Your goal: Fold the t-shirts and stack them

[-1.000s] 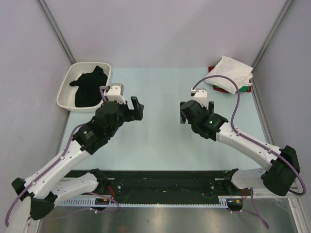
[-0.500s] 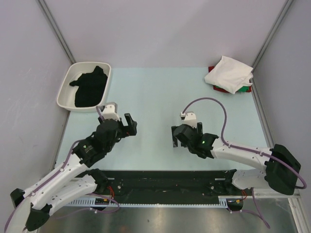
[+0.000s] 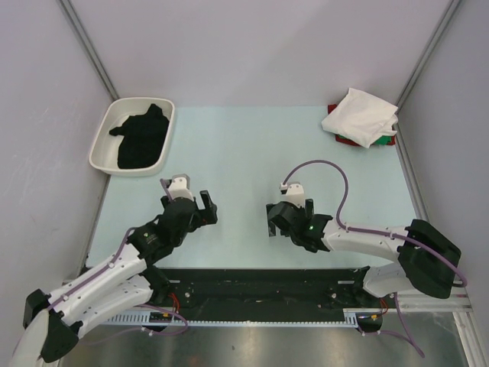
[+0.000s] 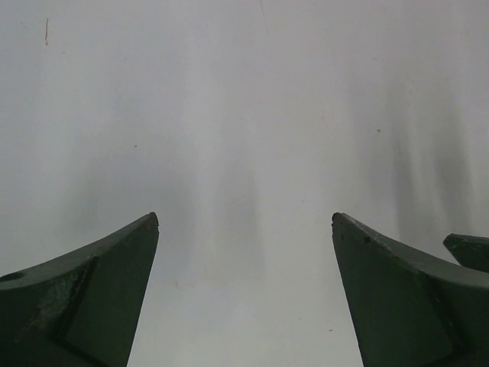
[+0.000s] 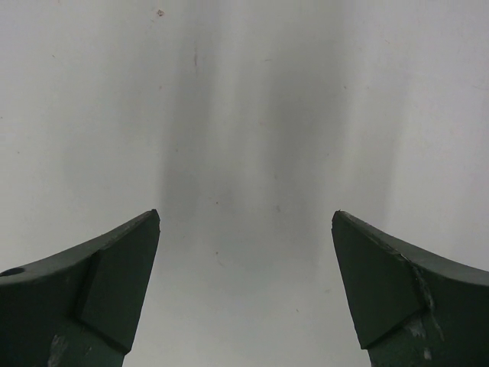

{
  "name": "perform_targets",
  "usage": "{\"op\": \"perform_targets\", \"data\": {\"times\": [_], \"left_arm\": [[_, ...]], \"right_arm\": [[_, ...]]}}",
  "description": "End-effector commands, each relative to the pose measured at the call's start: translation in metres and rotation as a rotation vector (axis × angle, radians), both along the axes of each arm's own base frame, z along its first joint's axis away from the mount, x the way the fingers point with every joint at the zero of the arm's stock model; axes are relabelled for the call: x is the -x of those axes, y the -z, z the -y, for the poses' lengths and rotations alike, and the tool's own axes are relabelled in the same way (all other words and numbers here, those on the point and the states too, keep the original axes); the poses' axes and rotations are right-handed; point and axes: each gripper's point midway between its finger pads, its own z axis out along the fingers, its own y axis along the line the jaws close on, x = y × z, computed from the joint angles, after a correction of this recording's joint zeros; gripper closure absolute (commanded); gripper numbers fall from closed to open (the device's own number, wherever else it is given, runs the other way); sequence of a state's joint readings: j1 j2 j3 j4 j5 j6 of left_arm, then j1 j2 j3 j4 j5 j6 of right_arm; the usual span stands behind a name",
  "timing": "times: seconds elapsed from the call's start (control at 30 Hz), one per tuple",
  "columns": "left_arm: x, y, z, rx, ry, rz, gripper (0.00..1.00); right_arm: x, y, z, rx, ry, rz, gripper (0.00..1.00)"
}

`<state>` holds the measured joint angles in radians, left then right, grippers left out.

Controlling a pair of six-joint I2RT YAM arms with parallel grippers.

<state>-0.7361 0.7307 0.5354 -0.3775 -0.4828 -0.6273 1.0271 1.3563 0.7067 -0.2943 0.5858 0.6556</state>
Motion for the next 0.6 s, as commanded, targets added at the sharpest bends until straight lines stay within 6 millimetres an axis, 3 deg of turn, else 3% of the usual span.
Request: {"op": "perform_targets", "data": {"times": [0.0,0.33,0.47,0.57], "left_arm": [[-0.006,0.008,0.002,0.025,-0.027,0.005,0.00],[-0.013,0.015,0.003,-0.011,-0.026,0.018,0.00],[-0.016,0.018,0.004,-0.032,-0.023,0.013,0.00],[-0.017,0.018,0.003,-0.038,-0.025,0.014,0.00]], "right_arm": [[-0.014,-0.007,-0.001,-0.035,0.042,0.044,0.00],[-0.035,-0.016,0.018,-0.045,0.088,0.058,0.00],[-0.037,-0.032,0.012,-0.089,0.046,0.091,0.00],[-0.044,-0.041,0.018,-0.087,0.079,0.133,0.00]]}}
